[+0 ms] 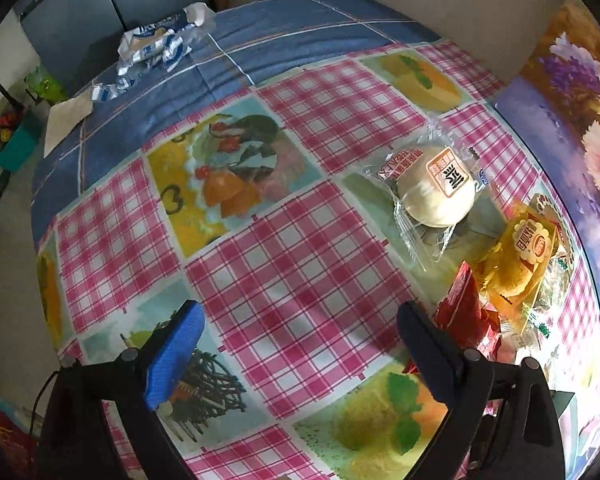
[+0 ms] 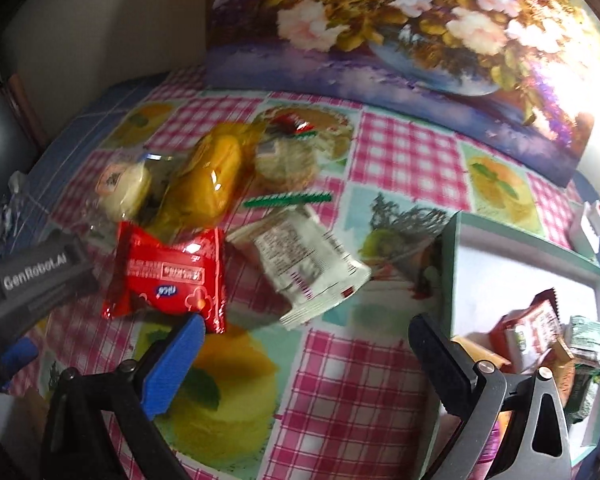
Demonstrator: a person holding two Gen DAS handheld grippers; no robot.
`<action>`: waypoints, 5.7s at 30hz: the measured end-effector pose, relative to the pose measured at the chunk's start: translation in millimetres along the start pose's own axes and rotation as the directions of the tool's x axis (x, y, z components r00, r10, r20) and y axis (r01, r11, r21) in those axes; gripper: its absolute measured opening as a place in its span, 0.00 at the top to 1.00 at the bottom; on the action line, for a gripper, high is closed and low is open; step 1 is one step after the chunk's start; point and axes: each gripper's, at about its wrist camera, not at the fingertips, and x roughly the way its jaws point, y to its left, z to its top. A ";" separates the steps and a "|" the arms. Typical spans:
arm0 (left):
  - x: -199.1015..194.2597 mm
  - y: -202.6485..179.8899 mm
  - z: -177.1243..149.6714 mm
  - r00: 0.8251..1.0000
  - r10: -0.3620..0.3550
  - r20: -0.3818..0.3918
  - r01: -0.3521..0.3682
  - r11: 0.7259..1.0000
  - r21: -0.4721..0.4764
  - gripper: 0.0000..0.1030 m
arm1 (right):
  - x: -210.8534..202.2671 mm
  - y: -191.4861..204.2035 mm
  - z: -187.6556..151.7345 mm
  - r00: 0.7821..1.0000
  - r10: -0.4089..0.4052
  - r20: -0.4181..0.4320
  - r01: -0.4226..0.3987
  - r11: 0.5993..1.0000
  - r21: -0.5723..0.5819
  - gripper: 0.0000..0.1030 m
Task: Organize snacks
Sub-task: 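Withdraw both open grippers from the tray back to the snack pile, then close left gripper on the red snack bag while right gripper closes on the white pastry pack, then carry the red bag into the tray and release while right gripper drops the white pack there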
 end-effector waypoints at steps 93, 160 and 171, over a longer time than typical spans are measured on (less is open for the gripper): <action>22.9 -119.2 -5.9 0.932 -0.295 -0.211 0.353 0.875 0.333 0.38 | 30.5 -40.7 11.1 1.000 0.019 0.001 -0.019 0.998 0.056 0.45; -98.4 -167.9 -93.1 0.757 -0.579 -0.305 0.650 0.618 0.442 0.58 | -61.6 -236.5 -27.4 0.975 -0.212 0.060 0.157 0.859 0.487 0.45; -89.9 -207.0 -138.8 0.778 -0.538 -0.325 0.617 0.555 0.558 0.57 | -58.4 -258.0 -36.9 0.969 -0.247 0.025 0.195 0.821 0.537 0.45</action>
